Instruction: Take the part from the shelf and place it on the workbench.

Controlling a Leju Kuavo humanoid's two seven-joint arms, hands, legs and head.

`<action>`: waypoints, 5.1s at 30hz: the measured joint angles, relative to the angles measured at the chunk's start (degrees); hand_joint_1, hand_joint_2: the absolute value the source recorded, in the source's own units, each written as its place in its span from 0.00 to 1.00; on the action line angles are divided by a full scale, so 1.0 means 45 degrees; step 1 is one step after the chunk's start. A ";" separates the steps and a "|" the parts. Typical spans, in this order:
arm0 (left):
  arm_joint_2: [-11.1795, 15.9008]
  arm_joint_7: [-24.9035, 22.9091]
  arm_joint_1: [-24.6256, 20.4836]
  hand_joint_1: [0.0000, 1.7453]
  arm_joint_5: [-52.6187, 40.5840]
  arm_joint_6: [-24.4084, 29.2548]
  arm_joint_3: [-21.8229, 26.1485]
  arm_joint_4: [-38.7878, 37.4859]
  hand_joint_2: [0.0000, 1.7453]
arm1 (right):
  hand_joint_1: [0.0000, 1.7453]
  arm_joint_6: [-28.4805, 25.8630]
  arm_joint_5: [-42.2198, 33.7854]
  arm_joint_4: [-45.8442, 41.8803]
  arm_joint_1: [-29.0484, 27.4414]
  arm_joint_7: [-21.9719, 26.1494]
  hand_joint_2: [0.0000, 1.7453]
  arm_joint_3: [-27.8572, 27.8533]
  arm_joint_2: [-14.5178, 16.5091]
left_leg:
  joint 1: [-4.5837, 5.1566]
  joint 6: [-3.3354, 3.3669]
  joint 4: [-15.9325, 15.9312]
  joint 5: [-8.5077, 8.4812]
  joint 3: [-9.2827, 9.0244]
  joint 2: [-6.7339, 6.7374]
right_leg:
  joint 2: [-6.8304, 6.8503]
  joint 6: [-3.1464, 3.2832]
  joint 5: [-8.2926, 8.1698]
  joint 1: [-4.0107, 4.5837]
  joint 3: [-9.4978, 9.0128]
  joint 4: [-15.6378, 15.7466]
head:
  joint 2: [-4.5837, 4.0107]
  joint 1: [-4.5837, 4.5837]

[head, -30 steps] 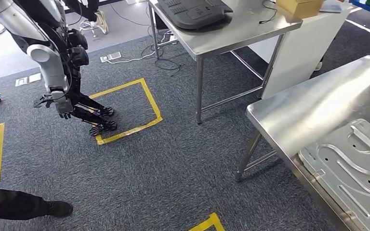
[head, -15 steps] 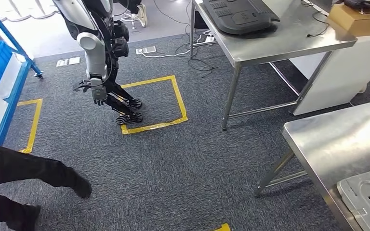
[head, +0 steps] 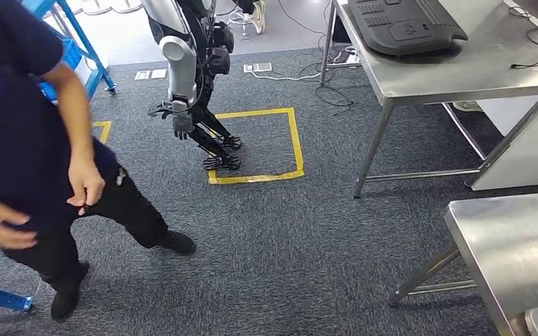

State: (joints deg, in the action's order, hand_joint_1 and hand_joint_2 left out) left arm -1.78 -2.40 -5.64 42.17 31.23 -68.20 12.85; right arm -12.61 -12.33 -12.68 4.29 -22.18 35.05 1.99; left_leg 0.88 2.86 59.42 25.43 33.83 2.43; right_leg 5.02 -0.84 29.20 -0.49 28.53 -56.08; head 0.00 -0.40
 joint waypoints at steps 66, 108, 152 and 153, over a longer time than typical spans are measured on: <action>-0.0039 -0.0244 0.0099 0.00 0.0105 0.0181 -0.0015 -0.0004 0.00 | 0.00 -0.0034 -0.0095 0.0055 0.0091 0.0008 0.00 0.0052 -0.0021 | 0.0250 0.0239 -0.1063 -0.0295 -0.0468 -0.0061 | 0.0445 -0.0098 0.0149 0.0043 -0.0195 0.0053 | 0.0000 -0.0027; -0.0061 -0.0277 0.0090 0.00 0.0293 0.0338 0.0001 -0.0005 0.00 | 0.00 -0.0141 -0.0055 0.0058 -0.0001 0.0043 0.00 0.0278 -0.0081 | -0.0273 -0.0240 -0.1233 -0.0300 -0.0849 -0.1987 | -0.1774 -0.0517 -0.0479 -0.0289 0.0499 -0.0215 | -0.0001 0.0078; -0.0016 -0.1539 0.0076 0.00 0.0821 0.0267 0.0605 -0.0005 1.00 | 0.00 -0.0630 -0.0420 0.0033 0.0022 0.0059 1.00 0.0324 -0.0125 | -0.0207 -0.0440 0.0569 0.0295 0.0055 -0.0653 | -0.0970 0.0131 -0.0631 -0.0117 0.0299 0.0227 | 0.0000 -0.0004; -0.0006 -0.1558 0.0146 0.00 0.0653 0.0150 0.0753 -0.0005 1.00 | 0.00 -0.0594 -0.0364 0.0002 0.0036 0.0148 1.00 0.0296 -0.0124 | -0.0165 -0.0367 -0.0349 -0.0066 -0.0371 -0.0584 | -0.0968 0.0083 -0.0590 -0.0094 0.0255 0.0224 | 0.0000 -0.0002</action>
State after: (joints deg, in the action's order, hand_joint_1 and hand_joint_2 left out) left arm -1.81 -9.41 -4.99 45.11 31.91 -64.81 12.83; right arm -15.28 -13.97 -12.67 4.45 -21.52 36.38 1.44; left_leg 0.14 1.22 57.85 25.13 32.16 -0.19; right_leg 0.66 -0.47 26.54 -0.92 29.68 -55.07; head 0.00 -0.41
